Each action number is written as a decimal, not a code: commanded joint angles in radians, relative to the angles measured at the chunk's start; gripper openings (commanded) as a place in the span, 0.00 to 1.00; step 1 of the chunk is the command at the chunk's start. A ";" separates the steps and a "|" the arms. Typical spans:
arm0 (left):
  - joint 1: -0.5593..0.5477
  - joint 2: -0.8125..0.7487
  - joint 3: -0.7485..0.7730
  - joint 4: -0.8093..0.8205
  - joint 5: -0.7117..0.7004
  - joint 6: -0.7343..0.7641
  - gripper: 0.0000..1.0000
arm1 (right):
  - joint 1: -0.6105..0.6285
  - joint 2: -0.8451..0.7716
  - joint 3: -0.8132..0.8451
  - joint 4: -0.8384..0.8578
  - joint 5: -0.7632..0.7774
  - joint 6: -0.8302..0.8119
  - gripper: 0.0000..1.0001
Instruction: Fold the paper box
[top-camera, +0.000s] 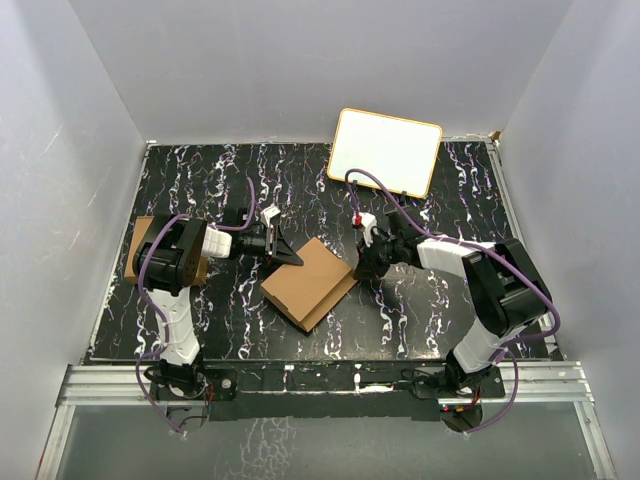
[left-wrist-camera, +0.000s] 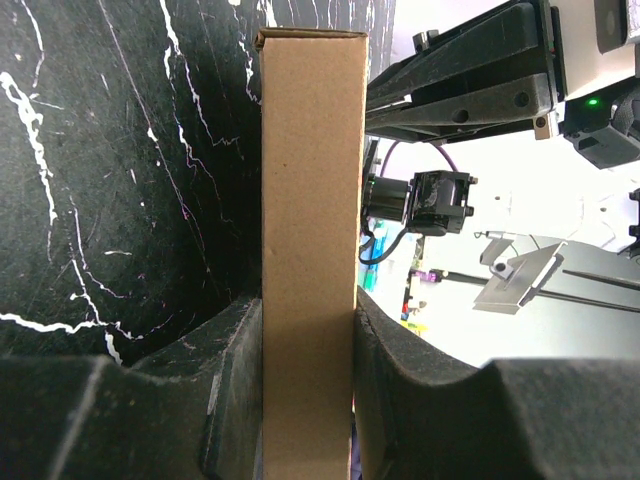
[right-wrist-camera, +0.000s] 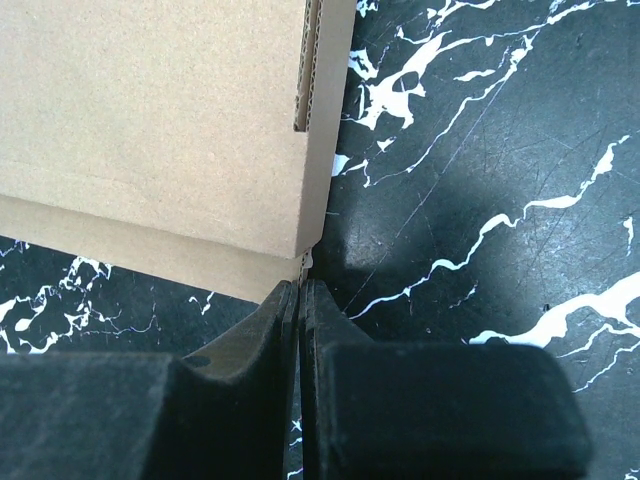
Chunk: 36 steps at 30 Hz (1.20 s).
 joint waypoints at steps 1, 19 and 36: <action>0.007 -0.018 0.007 -0.015 -0.032 0.015 0.00 | 0.019 -0.052 0.000 0.049 -0.006 -0.022 0.08; 0.008 -0.015 0.023 -0.058 -0.024 0.042 0.00 | 0.047 -0.068 -0.001 0.040 0.052 -0.063 0.08; 0.016 -0.015 0.020 -0.042 -0.014 0.030 0.00 | 0.054 -0.075 -0.009 0.026 0.050 -0.078 0.08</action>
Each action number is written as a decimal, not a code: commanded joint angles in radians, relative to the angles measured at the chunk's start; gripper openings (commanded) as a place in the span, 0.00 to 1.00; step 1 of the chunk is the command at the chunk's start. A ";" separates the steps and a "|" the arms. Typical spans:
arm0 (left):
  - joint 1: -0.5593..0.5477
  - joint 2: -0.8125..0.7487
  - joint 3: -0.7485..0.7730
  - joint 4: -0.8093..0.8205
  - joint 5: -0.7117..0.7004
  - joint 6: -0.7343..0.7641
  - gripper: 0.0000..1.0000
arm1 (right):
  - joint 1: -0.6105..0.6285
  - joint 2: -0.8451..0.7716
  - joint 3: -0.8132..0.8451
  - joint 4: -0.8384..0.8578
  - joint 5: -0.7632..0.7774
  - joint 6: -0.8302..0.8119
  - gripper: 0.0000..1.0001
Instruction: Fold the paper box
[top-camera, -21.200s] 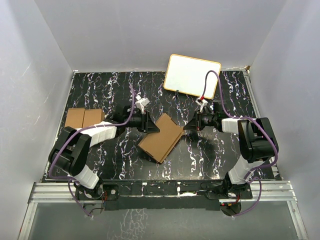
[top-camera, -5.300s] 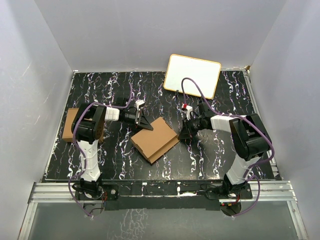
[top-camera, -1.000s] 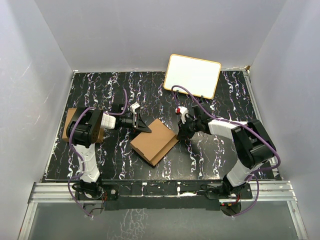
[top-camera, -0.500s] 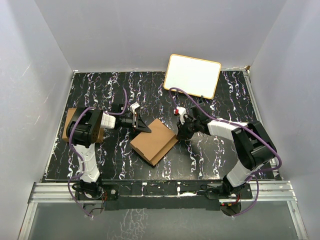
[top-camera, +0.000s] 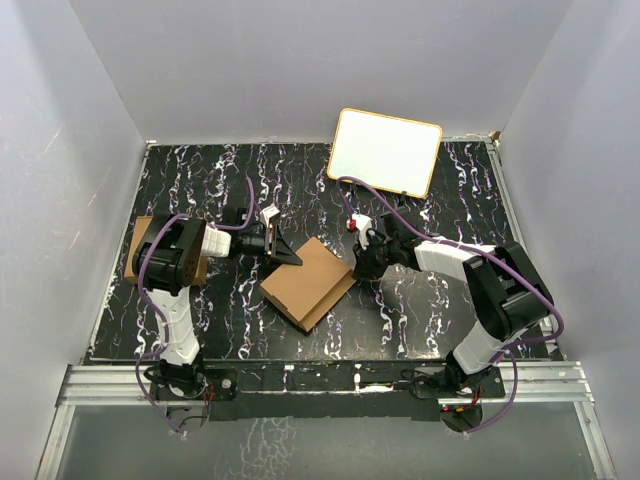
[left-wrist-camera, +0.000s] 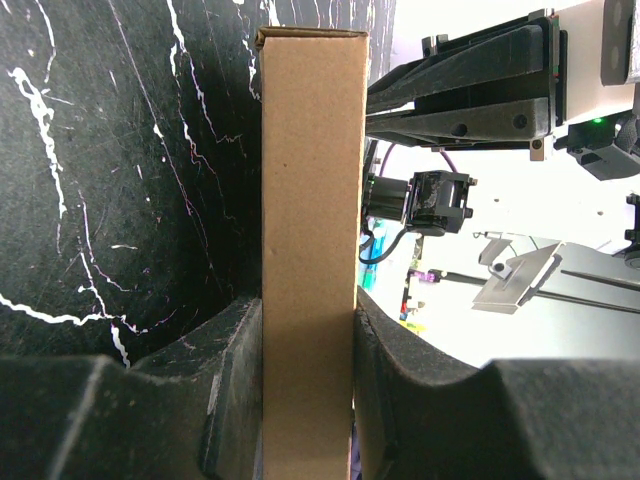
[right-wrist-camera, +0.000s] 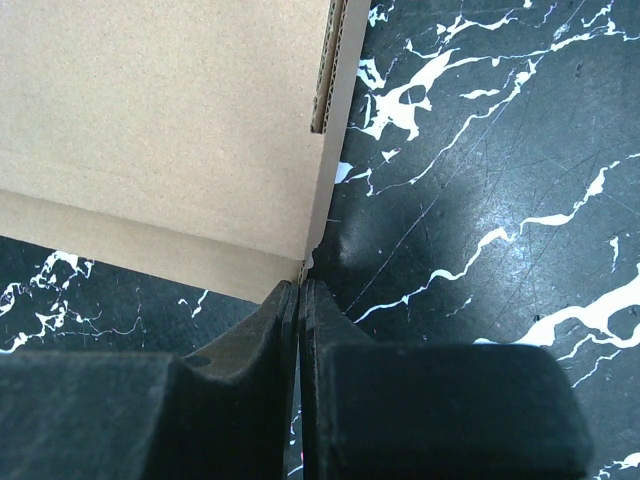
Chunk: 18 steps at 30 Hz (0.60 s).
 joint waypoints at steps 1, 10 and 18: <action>0.010 -0.016 0.010 -0.009 -0.018 0.008 0.00 | 0.008 -0.046 -0.009 0.033 -0.032 -0.018 0.08; 0.015 -0.014 -0.005 0.009 -0.012 0.004 0.00 | 0.006 -0.037 -0.002 0.021 -0.021 -0.012 0.08; 0.020 -0.012 -0.008 0.011 -0.007 0.006 0.00 | -0.015 -0.022 0.001 0.008 -0.031 -0.007 0.08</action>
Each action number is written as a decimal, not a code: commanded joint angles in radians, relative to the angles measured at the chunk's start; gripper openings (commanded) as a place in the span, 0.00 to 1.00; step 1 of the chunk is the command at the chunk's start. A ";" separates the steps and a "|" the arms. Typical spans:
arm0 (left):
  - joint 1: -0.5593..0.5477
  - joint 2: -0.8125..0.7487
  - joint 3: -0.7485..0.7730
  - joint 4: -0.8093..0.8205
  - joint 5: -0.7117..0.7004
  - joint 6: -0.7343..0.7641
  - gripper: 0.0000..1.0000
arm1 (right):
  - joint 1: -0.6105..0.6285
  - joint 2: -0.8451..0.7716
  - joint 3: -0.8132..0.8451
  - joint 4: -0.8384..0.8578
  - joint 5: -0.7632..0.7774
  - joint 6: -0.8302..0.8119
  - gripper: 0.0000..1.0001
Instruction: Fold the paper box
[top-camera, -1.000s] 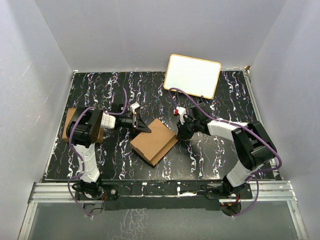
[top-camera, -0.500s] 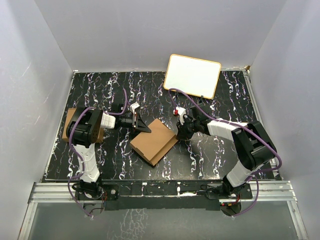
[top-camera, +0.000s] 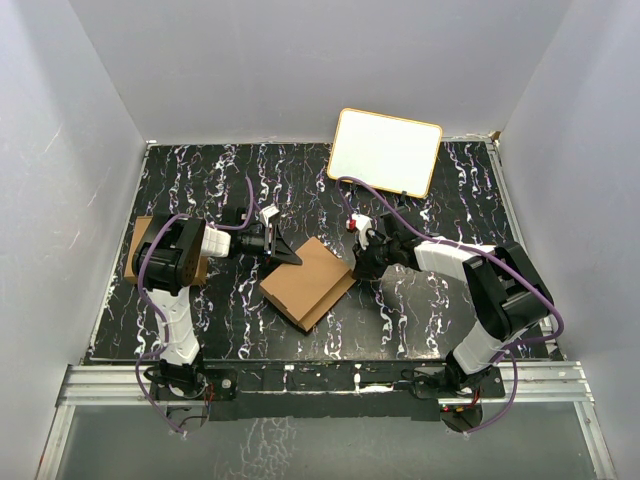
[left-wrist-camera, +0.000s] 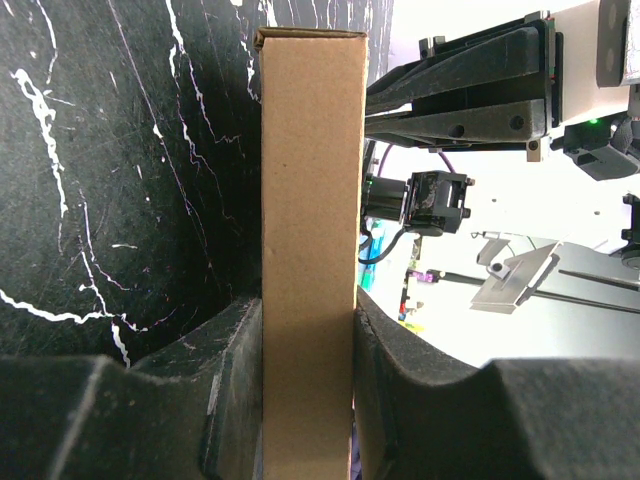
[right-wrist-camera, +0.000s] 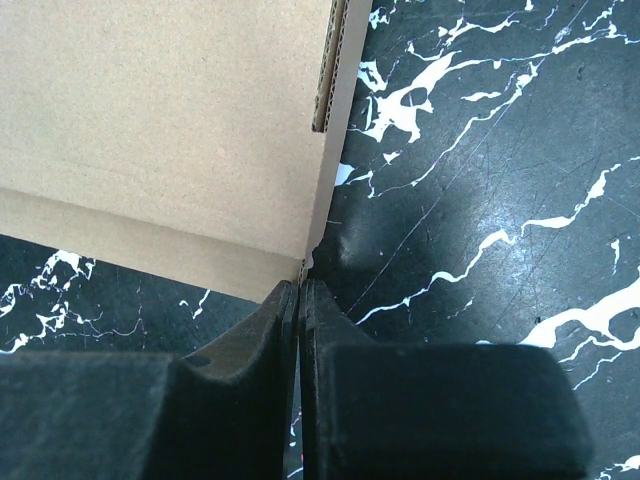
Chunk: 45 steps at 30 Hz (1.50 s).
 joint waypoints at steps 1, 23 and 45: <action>0.016 -0.012 -0.009 0.003 -0.012 0.015 0.00 | -0.013 -0.020 0.001 0.008 -0.036 -0.004 0.08; 0.023 -0.006 -0.038 0.077 -0.004 -0.045 0.00 | -0.039 -0.008 0.005 -0.011 -0.066 -0.004 0.08; 0.042 0.020 -0.070 0.155 -0.001 -0.119 0.00 | -0.038 -0.008 0.008 -0.017 -0.065 -0.016 0.08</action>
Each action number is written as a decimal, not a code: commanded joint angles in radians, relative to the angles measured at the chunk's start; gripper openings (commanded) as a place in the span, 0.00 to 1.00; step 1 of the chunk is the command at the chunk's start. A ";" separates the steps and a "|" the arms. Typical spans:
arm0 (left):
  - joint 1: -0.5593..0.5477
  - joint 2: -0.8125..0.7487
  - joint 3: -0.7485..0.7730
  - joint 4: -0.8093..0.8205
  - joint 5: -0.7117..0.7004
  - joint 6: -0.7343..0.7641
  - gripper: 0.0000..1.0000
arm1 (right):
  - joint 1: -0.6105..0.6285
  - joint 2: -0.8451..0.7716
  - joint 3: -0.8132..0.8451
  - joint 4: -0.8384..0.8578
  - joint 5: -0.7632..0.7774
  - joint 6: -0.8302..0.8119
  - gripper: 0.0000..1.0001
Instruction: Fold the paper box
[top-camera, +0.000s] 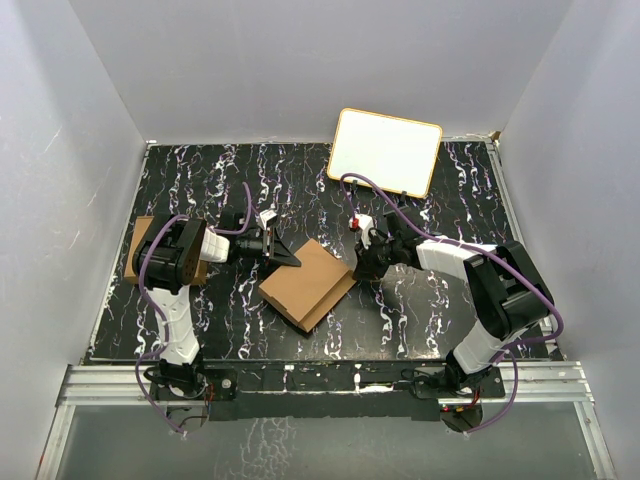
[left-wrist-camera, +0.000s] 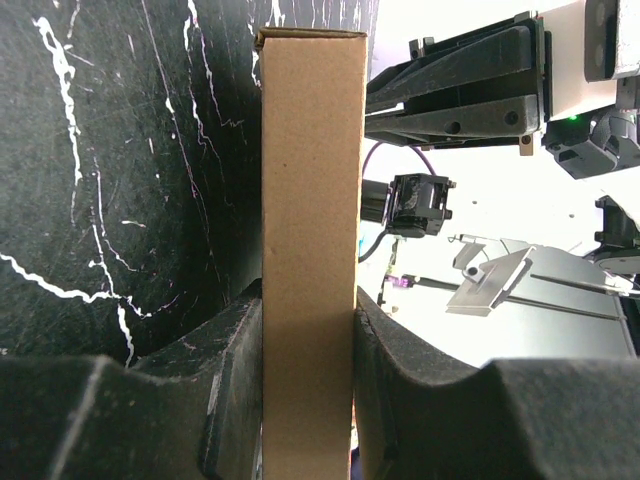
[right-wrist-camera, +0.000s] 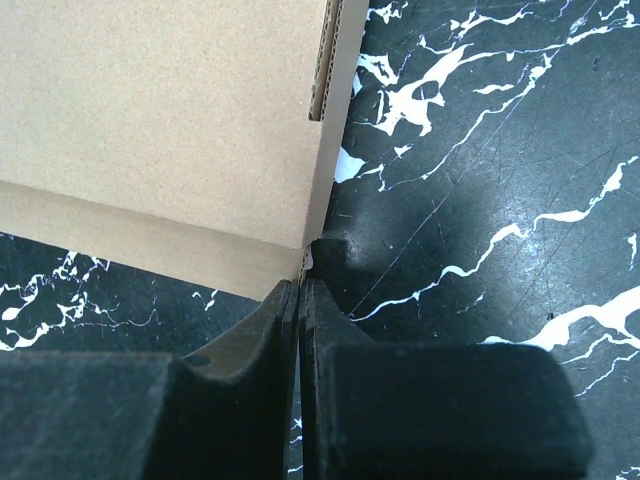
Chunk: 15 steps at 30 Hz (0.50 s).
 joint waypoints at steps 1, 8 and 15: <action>0.032 0.011 -0.013 0.031 -0.022 -0.013 0.00 | -0.012 -0.011 0.008 -0.001 -0.010 -0.018 0.08; 0.033 0.017 -0.004 0.020 -0.021 -0.009 0.00 | 0.009 -0.017 0.009 0.003 -0.009 -0.030 0.08; 0.032 0.015 0.002 -0.005 -0.021 0.010 0.00 | 0.038 -0.025 0.009 0.016 0.007 -0.044 0.08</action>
